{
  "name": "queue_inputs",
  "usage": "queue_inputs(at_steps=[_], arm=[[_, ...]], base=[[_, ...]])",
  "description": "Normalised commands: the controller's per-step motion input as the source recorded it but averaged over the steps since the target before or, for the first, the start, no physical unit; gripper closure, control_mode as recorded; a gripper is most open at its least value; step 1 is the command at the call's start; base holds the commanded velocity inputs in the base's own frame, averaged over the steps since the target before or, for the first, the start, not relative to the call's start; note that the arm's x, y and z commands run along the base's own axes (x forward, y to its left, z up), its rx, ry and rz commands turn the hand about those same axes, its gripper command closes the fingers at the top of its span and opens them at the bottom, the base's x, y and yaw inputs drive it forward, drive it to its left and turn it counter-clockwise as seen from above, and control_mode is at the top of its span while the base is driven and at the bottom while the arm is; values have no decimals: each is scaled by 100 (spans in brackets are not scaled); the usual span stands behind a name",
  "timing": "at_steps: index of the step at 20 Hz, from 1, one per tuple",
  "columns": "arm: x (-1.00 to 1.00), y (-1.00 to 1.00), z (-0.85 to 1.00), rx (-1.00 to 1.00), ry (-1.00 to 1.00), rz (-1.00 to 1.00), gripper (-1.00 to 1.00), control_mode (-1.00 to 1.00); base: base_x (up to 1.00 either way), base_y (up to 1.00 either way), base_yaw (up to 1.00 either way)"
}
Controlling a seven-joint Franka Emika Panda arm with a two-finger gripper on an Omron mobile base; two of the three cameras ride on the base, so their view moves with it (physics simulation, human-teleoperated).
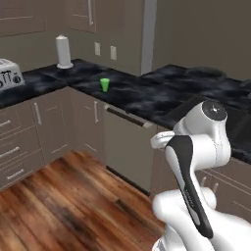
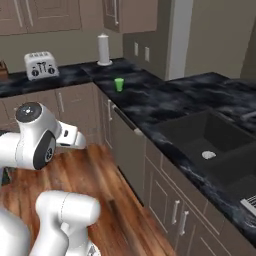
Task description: Place the pitcher and cup on the dining counter for serving.
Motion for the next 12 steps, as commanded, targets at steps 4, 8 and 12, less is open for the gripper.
queue_inputs(at_steps=[4,8,12], arm=[[0,0,0,0,0,0,-100,100],[0,0,0,0,0,0,-100,100],[0,0,0,0,0,0,-100,100]], base=[[100,97,-54],[100,100,-54],[100,100,-55]])
